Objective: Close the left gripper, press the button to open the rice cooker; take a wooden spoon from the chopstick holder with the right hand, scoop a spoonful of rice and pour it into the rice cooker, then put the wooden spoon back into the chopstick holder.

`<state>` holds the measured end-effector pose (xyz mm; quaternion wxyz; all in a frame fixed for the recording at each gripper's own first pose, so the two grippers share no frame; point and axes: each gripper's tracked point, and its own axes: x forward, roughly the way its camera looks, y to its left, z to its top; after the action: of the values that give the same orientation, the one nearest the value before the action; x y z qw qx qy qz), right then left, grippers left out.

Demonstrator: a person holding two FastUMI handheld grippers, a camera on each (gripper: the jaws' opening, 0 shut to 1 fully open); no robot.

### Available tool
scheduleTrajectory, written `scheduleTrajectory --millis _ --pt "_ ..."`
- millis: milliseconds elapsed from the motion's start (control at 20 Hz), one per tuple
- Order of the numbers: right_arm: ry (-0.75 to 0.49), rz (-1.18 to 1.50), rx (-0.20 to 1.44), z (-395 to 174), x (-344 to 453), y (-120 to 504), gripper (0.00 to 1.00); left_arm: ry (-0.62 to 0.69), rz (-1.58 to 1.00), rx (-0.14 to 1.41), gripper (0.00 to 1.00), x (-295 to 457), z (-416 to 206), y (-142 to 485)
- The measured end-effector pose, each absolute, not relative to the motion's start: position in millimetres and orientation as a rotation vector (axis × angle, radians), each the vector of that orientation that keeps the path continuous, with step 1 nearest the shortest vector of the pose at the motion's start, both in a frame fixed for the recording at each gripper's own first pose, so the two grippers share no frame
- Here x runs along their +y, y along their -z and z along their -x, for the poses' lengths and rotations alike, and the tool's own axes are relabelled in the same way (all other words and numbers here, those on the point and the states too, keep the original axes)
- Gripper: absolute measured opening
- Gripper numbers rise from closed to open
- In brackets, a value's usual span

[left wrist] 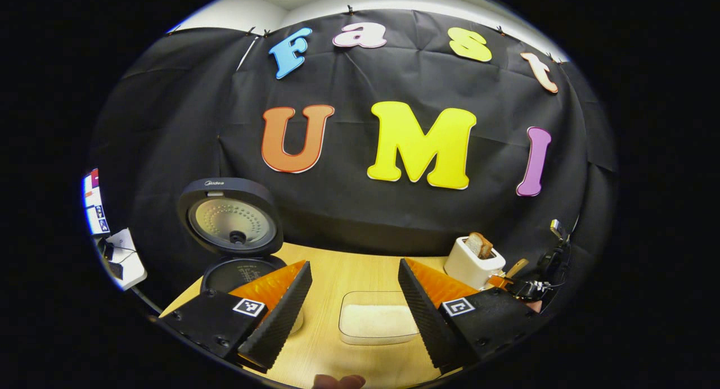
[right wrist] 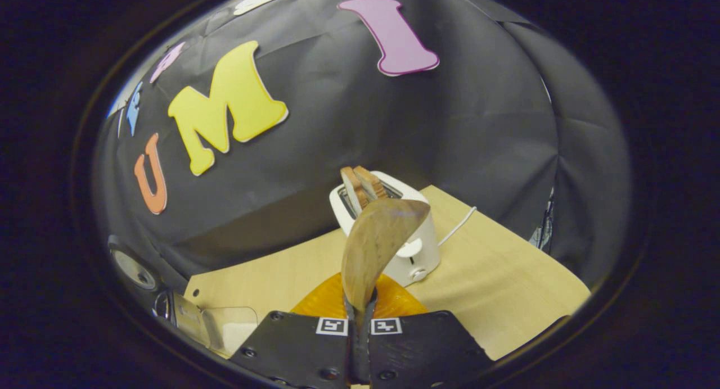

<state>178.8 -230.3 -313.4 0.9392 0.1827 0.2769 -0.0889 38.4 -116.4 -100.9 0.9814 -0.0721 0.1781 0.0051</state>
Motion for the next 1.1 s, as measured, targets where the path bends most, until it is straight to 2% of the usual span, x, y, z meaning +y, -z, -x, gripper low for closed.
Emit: scheduleTrajectory --millis 250,450,500,600,650,700,800,850,900,1000,1050,1100 --pt "0.197 -0.357 0.594 -175 -225 339 0.01 -0.033 0.124 0.363 0.99 -104 -36 102" --pt "0.204 -0.355 0.573 -172 -226 331 0.12 -0.013 0.108 0.364 0.99 -106 -38 102" --pt "0.204 -0.341 0.556 -174 -228 327 0.19 -0.008 0.108 0.362 0.98 -107 -39 102" --pt "0.199 -0.311 0.531 -173 -231 310 0.26 0.007 0.113 0.359 0.98 -110 -40 101" --pt "0.2 -0.298 0.518 -171 -233 301 0.41 0.014 0.115 0.353 0.98 -111 -41 99" --pt "0.205 -0.29 0.505 -169 -234 293 0.51 0.02 0.115 0.344 0.98 -111 -43 97" --pt "0.231 -0.274 0.482 -162 -240 279 0.82 0.027 0.116 0.326 0.98 -111 -45 91" --pt "0.25 -0.266 0.464 -157 -244 268 0.85 0.025 0.118 0.316 0.98 -108 -47 87" --pt "0.265 -0.258 0.443 -151 -248 256 0.95 0.019 0.121 0.306 0.98 -105 -48 84" --pt "0.276 -0.252 0.423 -135 -251 233 0.95 0.007 0.128 0.284 0.98 -99 -52 76" --pt "0.278 -0.256 0.411 -127 -249 220 0.91 -0.003 0.128 0.266 0.98 -92 -55 70" --pt "0.271 -0.255 0.403 -118 -244 208 0.91 -0.018 0.125 0.247 0.98 -85 -58 63"
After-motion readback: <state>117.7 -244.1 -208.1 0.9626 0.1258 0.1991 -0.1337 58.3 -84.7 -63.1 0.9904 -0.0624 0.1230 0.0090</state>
